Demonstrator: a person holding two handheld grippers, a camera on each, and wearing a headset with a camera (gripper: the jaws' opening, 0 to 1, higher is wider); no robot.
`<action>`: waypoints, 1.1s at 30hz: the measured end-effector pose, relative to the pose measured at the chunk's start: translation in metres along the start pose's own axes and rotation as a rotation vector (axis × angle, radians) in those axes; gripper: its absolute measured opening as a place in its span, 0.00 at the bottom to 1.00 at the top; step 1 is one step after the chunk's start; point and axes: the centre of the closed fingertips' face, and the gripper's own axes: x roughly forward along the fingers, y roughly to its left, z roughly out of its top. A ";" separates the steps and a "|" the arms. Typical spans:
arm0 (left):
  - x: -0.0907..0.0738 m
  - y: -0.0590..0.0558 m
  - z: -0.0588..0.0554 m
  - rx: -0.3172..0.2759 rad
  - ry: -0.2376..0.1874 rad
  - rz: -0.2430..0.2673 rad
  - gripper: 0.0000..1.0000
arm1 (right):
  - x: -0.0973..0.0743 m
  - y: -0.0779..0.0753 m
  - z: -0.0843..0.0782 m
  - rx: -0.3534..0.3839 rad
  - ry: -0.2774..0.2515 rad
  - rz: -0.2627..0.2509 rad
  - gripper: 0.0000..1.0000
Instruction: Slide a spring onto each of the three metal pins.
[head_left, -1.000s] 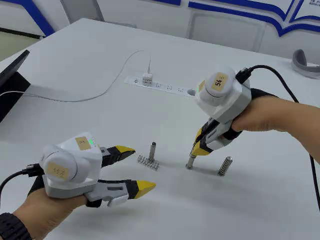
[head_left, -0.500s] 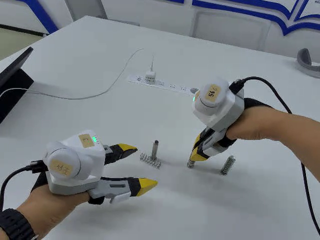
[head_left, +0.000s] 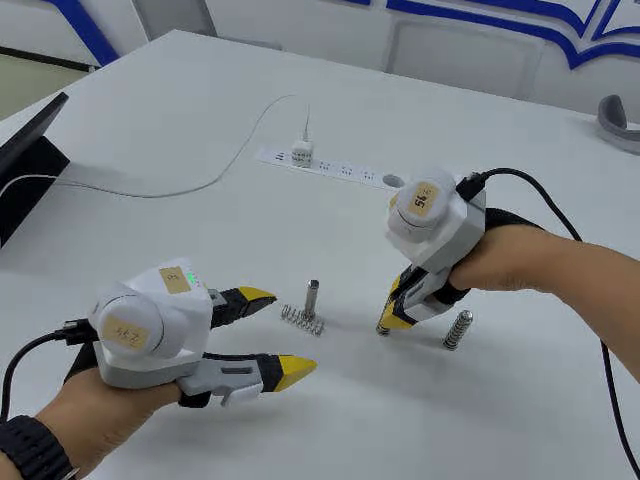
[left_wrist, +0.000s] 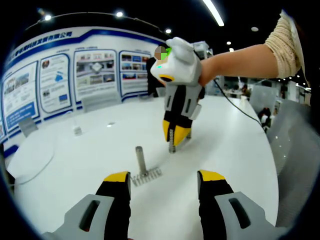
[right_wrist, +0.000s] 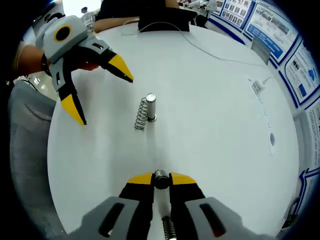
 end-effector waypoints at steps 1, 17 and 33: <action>0.000 0.000 0.000 0.000 0.000 0.000 0.55 | 0.000 0.000 0.000 -0.002 -0.001 -0.001 0.13; -0.002 0.000 -0.001 0.000 0.004 0.003 0.55 | -0.023 0.002 0.017 -0.019 -0.059 -0.044 0.21; -0.006 0.003 -0.002 0.000 0.003 0.014 0.54 | 0.008 0.029 0.057 0.020 -0.141 0.007 0.19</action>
